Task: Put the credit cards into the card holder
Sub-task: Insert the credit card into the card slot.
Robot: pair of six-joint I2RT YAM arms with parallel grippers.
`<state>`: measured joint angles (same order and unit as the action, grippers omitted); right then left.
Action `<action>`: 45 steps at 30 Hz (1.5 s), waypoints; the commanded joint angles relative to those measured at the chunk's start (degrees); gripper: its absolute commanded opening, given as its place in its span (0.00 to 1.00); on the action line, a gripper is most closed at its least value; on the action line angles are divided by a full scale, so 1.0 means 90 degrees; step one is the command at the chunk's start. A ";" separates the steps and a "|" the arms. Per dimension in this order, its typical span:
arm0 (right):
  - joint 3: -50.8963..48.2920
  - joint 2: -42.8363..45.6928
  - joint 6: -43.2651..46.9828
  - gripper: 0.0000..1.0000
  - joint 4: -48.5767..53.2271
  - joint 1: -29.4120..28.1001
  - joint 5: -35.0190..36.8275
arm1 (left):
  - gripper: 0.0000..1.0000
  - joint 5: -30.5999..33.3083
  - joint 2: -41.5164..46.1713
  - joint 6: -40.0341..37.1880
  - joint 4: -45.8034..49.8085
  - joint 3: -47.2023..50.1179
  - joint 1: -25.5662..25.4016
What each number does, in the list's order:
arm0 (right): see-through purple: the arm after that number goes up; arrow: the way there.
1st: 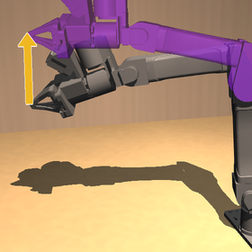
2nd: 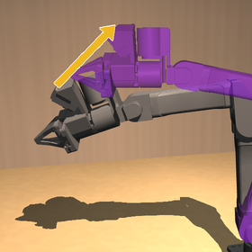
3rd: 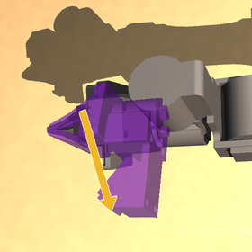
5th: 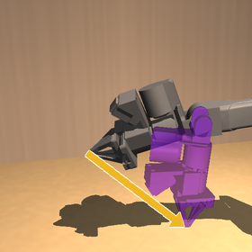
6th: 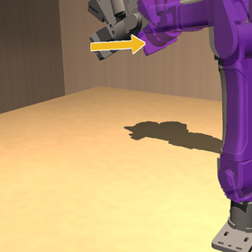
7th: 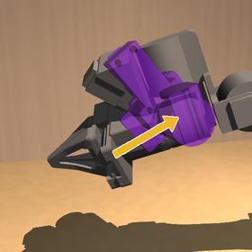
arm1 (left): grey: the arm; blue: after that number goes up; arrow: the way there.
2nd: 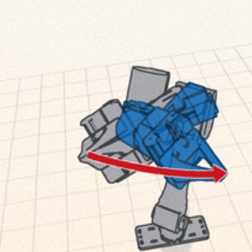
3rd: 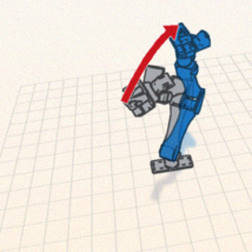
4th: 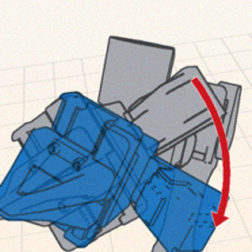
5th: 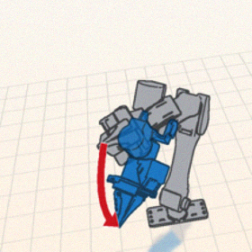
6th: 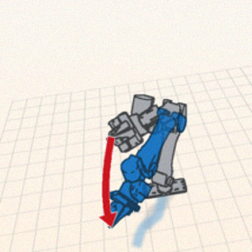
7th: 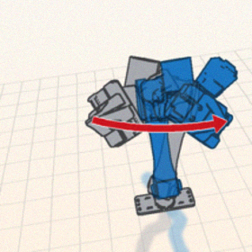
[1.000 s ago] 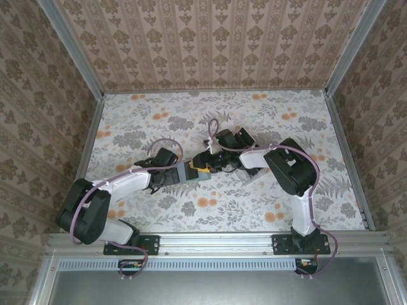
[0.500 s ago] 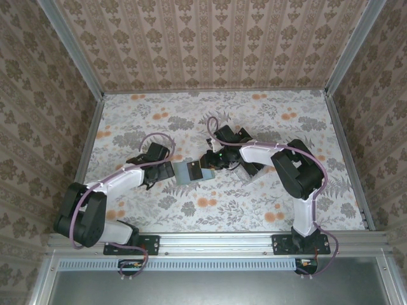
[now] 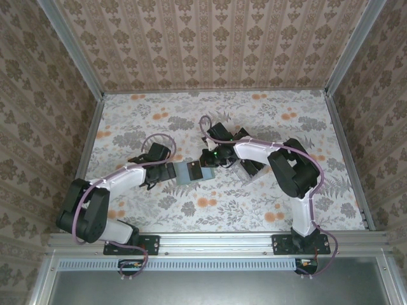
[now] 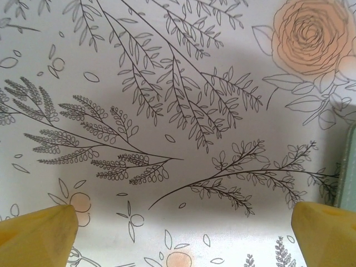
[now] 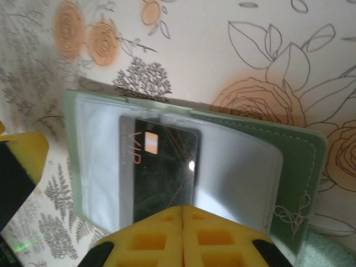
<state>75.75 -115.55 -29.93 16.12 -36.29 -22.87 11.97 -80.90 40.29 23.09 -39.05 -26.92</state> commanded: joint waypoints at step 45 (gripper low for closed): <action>0.0478 -0.0276 0.0134 0.07 0.0519 0.0029 0.0433 | 1.00 -0.0334 -0.0765 -0.0161 -0.0520 -0.0017 -0.0007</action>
<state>78.96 -118.87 -29.89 18.33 -36.34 -21.32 11.40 -84.71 39.81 22.02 -39.53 -26.92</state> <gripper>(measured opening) 0.068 0.997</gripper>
